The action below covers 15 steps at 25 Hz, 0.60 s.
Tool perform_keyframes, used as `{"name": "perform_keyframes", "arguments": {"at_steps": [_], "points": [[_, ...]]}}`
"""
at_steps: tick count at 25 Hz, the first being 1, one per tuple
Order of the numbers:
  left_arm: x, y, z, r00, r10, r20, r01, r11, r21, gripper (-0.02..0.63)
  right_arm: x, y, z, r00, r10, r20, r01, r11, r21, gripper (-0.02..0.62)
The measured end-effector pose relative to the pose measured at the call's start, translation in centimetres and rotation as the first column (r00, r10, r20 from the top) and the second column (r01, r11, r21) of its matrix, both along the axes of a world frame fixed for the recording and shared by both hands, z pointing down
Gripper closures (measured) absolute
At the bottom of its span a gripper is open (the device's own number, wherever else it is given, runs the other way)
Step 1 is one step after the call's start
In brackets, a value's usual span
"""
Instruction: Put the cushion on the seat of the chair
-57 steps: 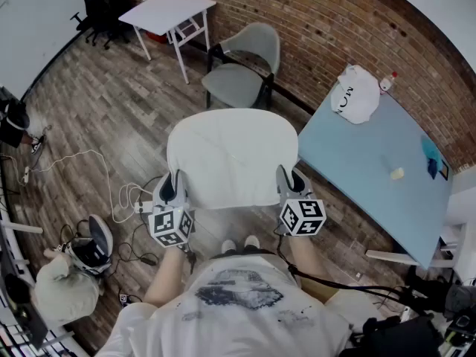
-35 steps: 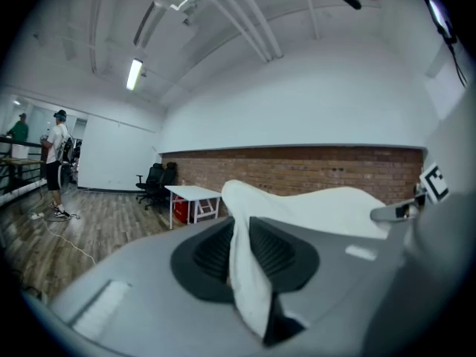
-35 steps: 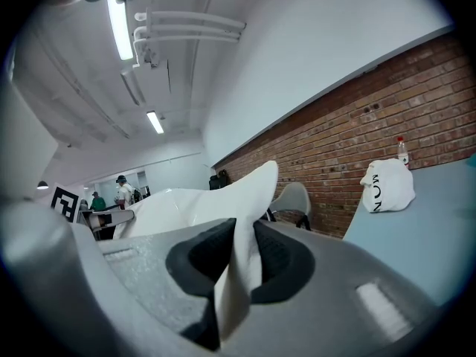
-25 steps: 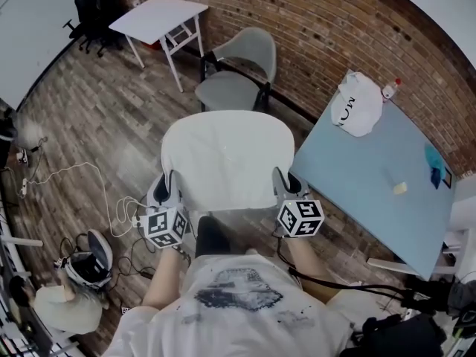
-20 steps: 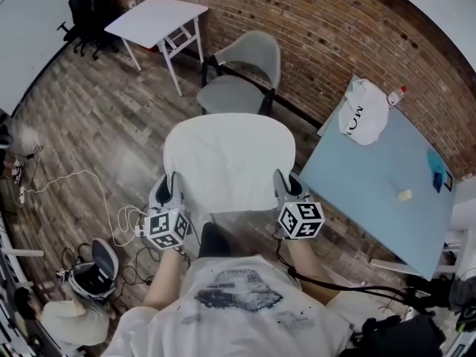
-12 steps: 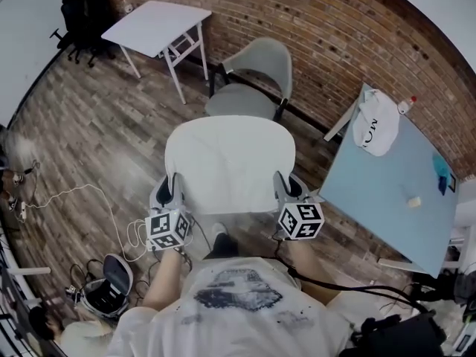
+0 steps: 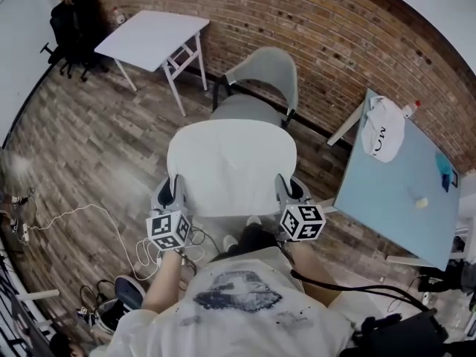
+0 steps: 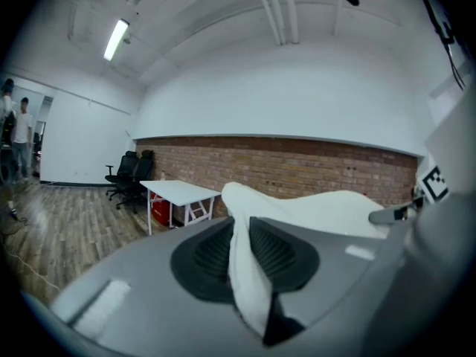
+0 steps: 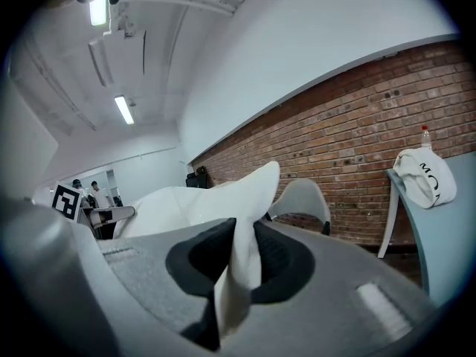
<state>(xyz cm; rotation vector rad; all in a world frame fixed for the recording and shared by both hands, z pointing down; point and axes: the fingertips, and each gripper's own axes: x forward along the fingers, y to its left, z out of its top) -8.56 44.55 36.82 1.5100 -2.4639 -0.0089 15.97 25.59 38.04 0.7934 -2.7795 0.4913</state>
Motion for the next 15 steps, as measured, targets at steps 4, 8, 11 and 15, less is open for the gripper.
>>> {"name": "perform_keyframes", "arguments": {"at_steps": [4, 8, 11, 15], "points": [[-2.3, -2.5, 0.4, 1.000, 0.028, -0.007, -0.028, 1.000, -0.007, 0.551, -1.9, -1.8, 0.4, 1.000, 0.027, 0.000, -0.027, 1.000, -0.004, 0.545], [-4.7, -5.4, 1.1, 0.999, 0.052, -0.012, -0.052, 0.998, -0.022, 0.551, -3.9, -4.0, 1.3, 0.999, 0.049, -0.003, -0.049, 0.999, -0.013, 0.545], [-6.5, -8.4, 1.6, 0.997, 0.075, -0.016, -0.075, 0.997, -0.035, 0.552, -5.3, -6.5, 2.1, 0.997, 0.073, -0.005, -0.074, 0.997, -0.029, 0.545], [-9.1, -13.2, 2.1, 0.993, 0.113, -0.016, -0.114, 0.992, -0.058, 0.551, -7.2, -10.2, 2.9, 0.993, 0.114, -0.007, -0.114, 0.992, -0.049, 0.545]]}}
